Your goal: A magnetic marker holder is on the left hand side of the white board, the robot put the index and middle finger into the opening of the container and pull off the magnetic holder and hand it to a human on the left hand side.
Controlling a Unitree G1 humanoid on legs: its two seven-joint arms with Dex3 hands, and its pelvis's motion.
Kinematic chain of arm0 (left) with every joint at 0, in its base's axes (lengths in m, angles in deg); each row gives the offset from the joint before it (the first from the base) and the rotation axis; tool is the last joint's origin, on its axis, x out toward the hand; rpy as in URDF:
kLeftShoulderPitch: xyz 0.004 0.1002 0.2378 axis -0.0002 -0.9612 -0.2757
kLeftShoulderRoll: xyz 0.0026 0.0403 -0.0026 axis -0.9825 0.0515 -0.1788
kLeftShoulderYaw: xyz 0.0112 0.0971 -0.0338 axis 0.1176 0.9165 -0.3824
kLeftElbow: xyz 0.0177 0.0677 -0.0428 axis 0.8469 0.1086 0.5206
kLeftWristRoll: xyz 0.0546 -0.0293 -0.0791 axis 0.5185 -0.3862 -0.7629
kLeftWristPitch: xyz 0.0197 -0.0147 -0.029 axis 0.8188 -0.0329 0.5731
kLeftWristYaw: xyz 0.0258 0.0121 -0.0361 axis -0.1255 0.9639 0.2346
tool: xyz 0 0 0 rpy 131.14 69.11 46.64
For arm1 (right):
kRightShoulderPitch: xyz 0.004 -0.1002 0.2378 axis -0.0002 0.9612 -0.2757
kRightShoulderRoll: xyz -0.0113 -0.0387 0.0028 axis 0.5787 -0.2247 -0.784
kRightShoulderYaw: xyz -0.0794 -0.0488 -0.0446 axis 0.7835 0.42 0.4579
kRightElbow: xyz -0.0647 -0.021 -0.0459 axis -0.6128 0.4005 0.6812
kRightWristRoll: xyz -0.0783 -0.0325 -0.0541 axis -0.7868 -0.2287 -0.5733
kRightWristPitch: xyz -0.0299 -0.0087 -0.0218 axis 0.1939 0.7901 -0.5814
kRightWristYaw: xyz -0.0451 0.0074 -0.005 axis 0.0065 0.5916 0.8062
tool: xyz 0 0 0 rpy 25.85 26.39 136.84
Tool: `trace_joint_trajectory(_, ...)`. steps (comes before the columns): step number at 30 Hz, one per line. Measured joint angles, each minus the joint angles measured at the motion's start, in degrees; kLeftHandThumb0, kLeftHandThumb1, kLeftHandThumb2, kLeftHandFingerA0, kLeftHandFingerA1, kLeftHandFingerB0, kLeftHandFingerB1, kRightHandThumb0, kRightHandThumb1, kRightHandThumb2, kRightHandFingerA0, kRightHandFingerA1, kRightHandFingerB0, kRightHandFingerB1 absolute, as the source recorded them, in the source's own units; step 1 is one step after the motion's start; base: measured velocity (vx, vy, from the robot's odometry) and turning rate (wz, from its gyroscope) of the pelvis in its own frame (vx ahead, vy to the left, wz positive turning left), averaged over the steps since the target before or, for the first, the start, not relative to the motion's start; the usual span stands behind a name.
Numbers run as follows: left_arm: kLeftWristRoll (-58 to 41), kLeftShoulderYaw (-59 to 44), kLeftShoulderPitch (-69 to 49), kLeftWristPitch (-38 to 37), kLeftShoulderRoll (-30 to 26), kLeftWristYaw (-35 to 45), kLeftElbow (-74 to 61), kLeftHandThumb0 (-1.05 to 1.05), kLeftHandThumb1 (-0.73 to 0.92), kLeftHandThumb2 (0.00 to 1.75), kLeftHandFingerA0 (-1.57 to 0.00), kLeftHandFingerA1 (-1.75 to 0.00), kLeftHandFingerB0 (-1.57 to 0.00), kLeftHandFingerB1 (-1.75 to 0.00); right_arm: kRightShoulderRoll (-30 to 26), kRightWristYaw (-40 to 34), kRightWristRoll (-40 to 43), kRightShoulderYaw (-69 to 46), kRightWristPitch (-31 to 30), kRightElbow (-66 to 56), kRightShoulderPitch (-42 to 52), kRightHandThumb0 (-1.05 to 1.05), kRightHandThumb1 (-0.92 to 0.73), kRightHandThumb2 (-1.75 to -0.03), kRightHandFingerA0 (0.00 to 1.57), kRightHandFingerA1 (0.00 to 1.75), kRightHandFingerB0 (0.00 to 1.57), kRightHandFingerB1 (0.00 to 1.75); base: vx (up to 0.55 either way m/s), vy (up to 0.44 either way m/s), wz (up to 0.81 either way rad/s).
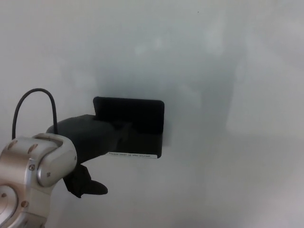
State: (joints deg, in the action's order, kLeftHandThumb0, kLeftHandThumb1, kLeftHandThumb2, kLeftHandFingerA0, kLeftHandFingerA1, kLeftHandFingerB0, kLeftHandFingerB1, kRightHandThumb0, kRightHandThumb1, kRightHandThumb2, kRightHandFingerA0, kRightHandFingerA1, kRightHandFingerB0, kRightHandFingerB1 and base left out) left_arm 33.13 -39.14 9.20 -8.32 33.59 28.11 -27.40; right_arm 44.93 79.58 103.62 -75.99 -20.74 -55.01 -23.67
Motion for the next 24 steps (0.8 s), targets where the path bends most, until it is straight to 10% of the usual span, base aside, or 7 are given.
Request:
trace_joint_trajectory(13,0.01,-0.22,-0.65,-2.03,0.62,-2.86,2.05,-0.38,0.27,0.92,-0.01,-0.47,0.00,-0.45,0.00,0.11,-0.05,-0.14,0.09,-0.06,0.27,-0.63,-0.70,-0.62,0.84,0.47,0.66,0.43,0.00,0.000,0.00)
trace_joint_trajectory(14,-0.04,-0.27,-0.58,-2.11,0.67,-2.92,2.22,-0.78,0.64,0.60,-0.22,-0.31,-0.18,-0.28,0.00,0.10,-0.06,-0.14,0.09,-0.09,0.29,-0.62,-0.72,-0.63,0.85,0.47,0.66,0.43,0.00,0.000,0.00)
trace_joint_trajectory(24,-0.97,-1.93,4.02,-4.33,0.82,-2.83,7.93,-0.79,0.48,0.82,-0.28,-0.44,-0.14,-0.37,-0.08,0.12,-0.09,-0.13,0.23,-0.26,0.61,-0.61,-0.72,-0.63,0.85,0.46,0.68,0.43,0.00,0.000,0.00)
